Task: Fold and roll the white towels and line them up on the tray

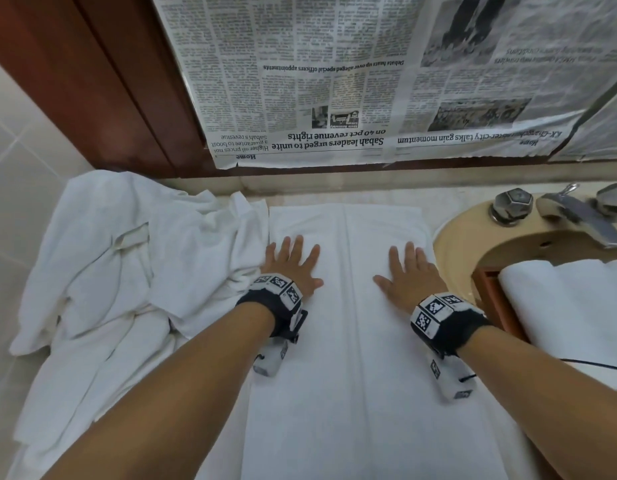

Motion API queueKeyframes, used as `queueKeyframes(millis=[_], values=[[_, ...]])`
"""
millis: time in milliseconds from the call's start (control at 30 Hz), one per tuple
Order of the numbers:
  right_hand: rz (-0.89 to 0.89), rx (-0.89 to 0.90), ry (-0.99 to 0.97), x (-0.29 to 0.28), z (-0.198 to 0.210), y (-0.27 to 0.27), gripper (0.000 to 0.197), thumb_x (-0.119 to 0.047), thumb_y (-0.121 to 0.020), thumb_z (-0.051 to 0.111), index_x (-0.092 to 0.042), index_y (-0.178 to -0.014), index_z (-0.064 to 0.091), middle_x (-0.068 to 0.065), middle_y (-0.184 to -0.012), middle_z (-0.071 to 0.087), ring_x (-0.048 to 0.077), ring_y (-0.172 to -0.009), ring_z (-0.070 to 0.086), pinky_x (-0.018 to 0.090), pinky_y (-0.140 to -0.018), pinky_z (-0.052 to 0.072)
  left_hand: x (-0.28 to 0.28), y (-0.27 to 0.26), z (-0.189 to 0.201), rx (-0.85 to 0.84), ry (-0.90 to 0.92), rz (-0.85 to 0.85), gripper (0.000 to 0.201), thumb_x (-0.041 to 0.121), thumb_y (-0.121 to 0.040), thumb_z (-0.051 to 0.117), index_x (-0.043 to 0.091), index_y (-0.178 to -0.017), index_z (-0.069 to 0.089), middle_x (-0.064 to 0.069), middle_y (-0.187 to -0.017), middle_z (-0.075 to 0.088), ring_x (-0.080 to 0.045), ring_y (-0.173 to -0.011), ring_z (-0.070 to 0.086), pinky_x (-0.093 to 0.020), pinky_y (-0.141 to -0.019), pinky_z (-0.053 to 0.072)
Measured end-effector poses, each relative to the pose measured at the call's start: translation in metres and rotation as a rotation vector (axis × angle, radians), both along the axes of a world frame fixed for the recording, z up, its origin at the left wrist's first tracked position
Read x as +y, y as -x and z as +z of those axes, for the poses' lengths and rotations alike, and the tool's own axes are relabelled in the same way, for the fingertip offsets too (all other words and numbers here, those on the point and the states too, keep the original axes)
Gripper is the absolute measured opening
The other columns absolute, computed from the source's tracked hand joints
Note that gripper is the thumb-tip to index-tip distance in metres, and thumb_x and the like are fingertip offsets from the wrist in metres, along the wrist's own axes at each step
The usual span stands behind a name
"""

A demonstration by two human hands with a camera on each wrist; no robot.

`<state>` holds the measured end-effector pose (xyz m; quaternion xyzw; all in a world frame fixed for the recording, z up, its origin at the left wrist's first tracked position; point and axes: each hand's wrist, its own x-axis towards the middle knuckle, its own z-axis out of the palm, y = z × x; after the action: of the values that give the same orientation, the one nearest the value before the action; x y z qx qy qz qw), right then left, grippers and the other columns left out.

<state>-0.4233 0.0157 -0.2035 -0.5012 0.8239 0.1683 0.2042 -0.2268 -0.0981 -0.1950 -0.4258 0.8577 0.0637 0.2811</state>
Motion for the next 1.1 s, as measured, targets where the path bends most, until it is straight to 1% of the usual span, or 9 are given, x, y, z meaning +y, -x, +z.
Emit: queueKeyframes(millis=[100,233,400,533,700,767,900,967,1100], values=[[0.011,0.005,-0.020,-0.008,0.004,0.006,0.073,-0.058,-0.098,0.011,-0.017,-0.152,-0.015,0.015,-0.158,-0.022,0.030,-0.148,-0.011,0.042,-0.120,0.008,-0.014,0.003,0.007,0.032,-0.050,0.021,0.070,0.061,-0.097,0.024,0.036,-0.152,-0.013,0.000,-0.159,-0.024,-0.027,-0.148,-0.013,-0.053,-0.117,-0.005],[0.025,0.023,-0.026,-0.008,0.009,0.008,0.073,-0.060,-0.097,0.011,-0.019,-0.153,-0.014,0.013,-0.159,-0.020,0.029,-0.148,-0.009,0.042,-0.120,0.008,-0.028,-0.025,0.005,0.114,-0.037,0.019,0.073,0.069,-0.093,0.022,0.039,-0.152,-0.009,0.006,-0.160,-0.020,-0.021,-0.149,-0.009,-0.049,-0.118,-0.001],[0.016,0.062,-0.001,-0.005,0.009,0.009,0.075,-0.067,-0.093,0.007,-0.025,-0.153,-0.013,0.009,-0.160,-0.019,0.028,-0.148,-0.010,0.044,-0.119,0.000,-0.044,-0.062,-0.002,0.106,0.059,0.029,0.074,0.068,-0.094,0.015,0.030,-0.154,-0.007,0.009,-0.161,-0.016,-0.017,-0.149,-0.003,-0.042,-0.120,0.003],[-0.084,0.011,0.035,0.000,0.020,0.003,0.077,-0.066,-0.094,0.023,-0.027,-0.153,-0.006,0.007,-0.161,-0.016,0.028,-0.147,-0.016,0.051,-0.116,-0.004,-0.038,-0.055,0.005,0.104,0.051,0.087,0.075,0.063,-0.096,0.020,0.022,-0.155,-0.003,0.005,-0.162,-0.013,-0.019,-0.150,-0.003,-0.043,-0.120,0.002],[-0.145,-0.109,0.203,0.053,0.018,-0.033,0.072,-0.051,-0.095,0.043,-0.016,-0.151,0.015,0.011,-0.161,-0.004,0.030,-0.148,-0.008,0.045,-0.117,0.009,0.030,-0.062,0.003,0.224,0.032,0.006,0.078,0.068,-0.093,0.023,0.027,-0.155,0.001,0.004,-0.162,-0.014,-0.018,-0.149,-0.006,-0.045,-0.119,0.004],[-0.176,-0.151,0.149,0.078,0.013,-0.038,0.075,-0.053,-0.094,0.043,-0.014,-0.151,0.014,0.008,-0.161,-0.003,0.026,-0.148,-0.005,0.045,-0.117,0.013,0.053,-0.079,-0.006,0.213,0.009,-0.015,0.078,0.070,-0.092,0.020,0.028,-0.154,-0.003,0.006,-0.161,-0.017,-0.015,-0.149,-0.008,-0.044,-0.119,0.002],[-0.114,-0.196,0.078,0.097,0.015,-0.029,0.079,-0.048,-0.097,0.041,-0.014,-0.154,-0.003,0.004,-0.161,-0.016,0.019,-0.148,-0.012,0.045,-0.117,0.011,0.056,-0.105,-0.012,0.219,0.050,-0.008,0.072,0.064,-0.096,0.015,0.026,-0.155,-0.006,0.006,-0.160,-0.019,-0.012,-0.149,-0.009,-0.039,-0.119,0.000],[-0.138,-0.238,0.116,0.099,0.019,-0.031,0.076,-0.043,-0.098,0.043,-0.014,-0.154,0.001,0.003,-0.161,-0.013,0.019,-0.149,-0.009,0.046,-0.117,0.012,0.057,-0.105,-0.010,0.214,0.039,0.021,0.071,0.061,-0.097,0.019,0.025,-0.155,-0.004,0.003,-0.161,-0.017,-0.015,-0.149,-0.007,-0.041,-0.119,0.003],[-0.172,-0.199,0.227,0.121,0.018,-0.055,0.069,-0.043,-0.096,0.047,-0.015,-0.152,0.017,0.009,-0.161,0.004,0.027,-0.147,0.005,0.044,-0.114,0.022,0.090,-0.104,-0.013,0.282,-0.021,-0.009,0.074,0.062,-0.096,0.025,0.025,-0.155,-0.001,-0.003,-0.162,-0.014,-0.020,-0.149,-0.007,-0.045,-0.118,0.007]])
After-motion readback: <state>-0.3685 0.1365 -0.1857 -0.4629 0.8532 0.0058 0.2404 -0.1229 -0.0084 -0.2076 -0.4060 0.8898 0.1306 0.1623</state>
